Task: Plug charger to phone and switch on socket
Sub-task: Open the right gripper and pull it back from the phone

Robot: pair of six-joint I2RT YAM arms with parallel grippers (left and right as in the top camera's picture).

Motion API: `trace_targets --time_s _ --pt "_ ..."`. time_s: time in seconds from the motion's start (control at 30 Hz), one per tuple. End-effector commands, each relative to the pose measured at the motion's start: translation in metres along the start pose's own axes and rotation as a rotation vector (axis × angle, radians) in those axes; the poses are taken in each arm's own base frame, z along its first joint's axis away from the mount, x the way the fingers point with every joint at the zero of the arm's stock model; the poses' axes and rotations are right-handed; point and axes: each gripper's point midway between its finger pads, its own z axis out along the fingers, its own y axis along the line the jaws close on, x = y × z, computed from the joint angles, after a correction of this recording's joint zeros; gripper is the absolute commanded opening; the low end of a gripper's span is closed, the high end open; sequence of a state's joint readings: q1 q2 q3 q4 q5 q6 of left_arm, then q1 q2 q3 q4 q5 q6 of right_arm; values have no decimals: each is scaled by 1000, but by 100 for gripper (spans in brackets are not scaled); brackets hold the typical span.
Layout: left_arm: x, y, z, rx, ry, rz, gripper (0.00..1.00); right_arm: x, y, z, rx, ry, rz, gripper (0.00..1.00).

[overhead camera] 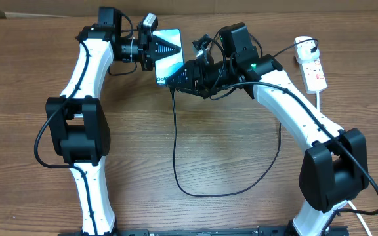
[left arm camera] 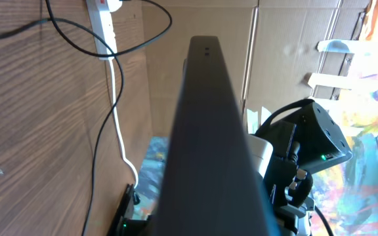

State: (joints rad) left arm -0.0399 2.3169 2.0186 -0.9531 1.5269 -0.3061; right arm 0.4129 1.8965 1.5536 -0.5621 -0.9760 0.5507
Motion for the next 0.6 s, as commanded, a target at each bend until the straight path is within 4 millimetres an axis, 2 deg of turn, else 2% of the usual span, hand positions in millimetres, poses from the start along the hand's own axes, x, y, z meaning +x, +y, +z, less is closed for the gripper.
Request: trace_targets --time_s 0.0,0.27,0.37,0.43,0.57 --pt "1 -23 -6 14 -9 84 4 -6 12 -9 -2 -28 -59 57" --pt "-7 -10 -16 -63 -48 204 4 -9 -14 -33 46 -38 -47 60" --pt "-10 20 -20 -233 -71 230 4 -10 -26 -47 67 -47 -45 62" --pt "-4 42 -21 -358 -54 237 4 -11 -35 -57 83 -52 -47 64" --pt "12 64 -19 -488 33 324 4 -12 -59 -72 173 -74 -16 66"
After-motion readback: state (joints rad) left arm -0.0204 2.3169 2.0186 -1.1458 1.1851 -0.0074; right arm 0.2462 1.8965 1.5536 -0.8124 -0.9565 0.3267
